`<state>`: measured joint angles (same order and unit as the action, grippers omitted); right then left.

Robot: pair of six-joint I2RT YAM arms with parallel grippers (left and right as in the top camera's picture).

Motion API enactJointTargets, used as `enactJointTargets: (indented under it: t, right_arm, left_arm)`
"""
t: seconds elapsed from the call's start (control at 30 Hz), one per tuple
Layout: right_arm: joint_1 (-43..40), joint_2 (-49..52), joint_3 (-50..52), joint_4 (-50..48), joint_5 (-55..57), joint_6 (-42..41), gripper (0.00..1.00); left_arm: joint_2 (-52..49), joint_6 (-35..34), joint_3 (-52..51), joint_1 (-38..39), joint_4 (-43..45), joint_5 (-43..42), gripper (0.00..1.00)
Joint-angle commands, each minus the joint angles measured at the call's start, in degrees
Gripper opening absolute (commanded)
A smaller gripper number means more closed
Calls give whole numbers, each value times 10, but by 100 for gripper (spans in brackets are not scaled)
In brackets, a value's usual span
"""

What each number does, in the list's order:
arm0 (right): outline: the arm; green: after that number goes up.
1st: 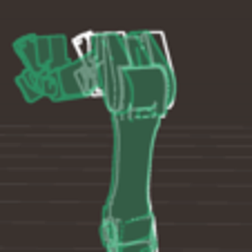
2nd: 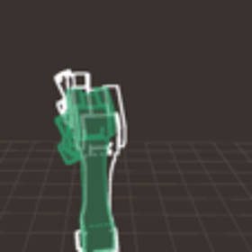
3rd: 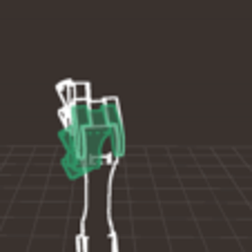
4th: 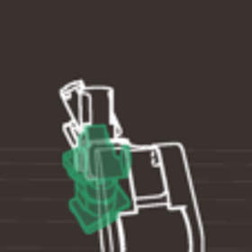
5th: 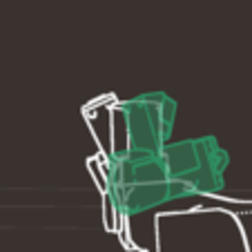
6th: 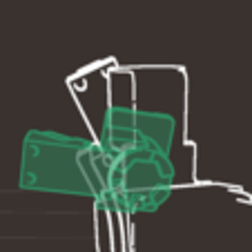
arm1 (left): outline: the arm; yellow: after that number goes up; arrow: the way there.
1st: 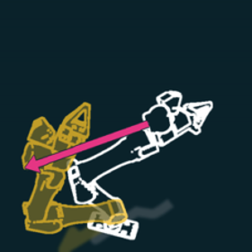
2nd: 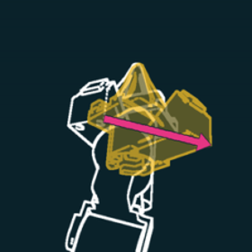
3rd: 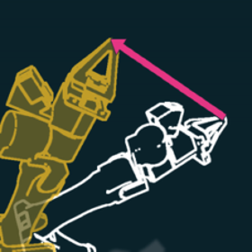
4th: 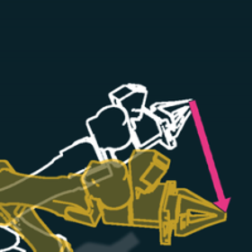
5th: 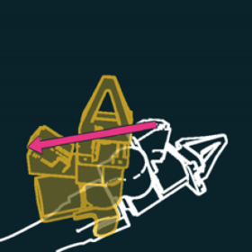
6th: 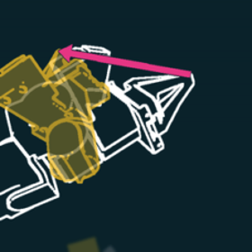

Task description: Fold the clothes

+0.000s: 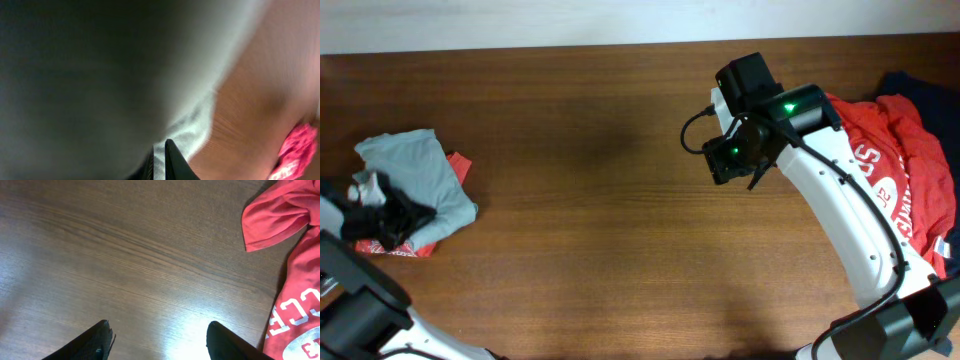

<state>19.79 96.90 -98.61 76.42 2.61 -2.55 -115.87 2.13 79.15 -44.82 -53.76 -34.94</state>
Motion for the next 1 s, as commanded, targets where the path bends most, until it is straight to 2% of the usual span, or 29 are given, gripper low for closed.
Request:
enactJointTargets:
  t: [0.0,0.13,0.2,0.3,0.5,0.57,0.63,0.8,0.9,0.97]
  right_arm:
    - [-4,-4,-7,3,11,2,66]
    - [-4,-4,-7,3,11,2,66]
    - [-4,-4,-7,3,11,2,66]
    - [-4,-4,-7,3,11,2,66]
    - [-4,-4,-7,3,11,2,66]
    - [-6,-4,-7,1,11,2,66]
    - [-12,-4,-7,0,11,-2,66]
    - [-44,-4,-7,-2,5,-25,67]
    - [-71,-4,-7,-6,-6,-39,74]
    - [-92,-4,-7,-12,-27,-39,84]
  left_arm:
    - [-20,-51,-19,-47,16,-5,11]
    - [-23,-54,-31,-72,28,-41,13]
    - [-23,-53,-31,-76,28,-50,21]
    - [-23,-50,-31,-74,28,-75,22]
    - [-14,30,-29,-58,22,-208,25]
    - [4,51,-29,-44,21,-212,26]
    - [32,69,-28,-25,22,-203,27]
    - [132,83,-11,55,28,-101,28]
    - [197,83,-9,116,42,-19,30]
    - [243,83,-9,172,51,50,33]
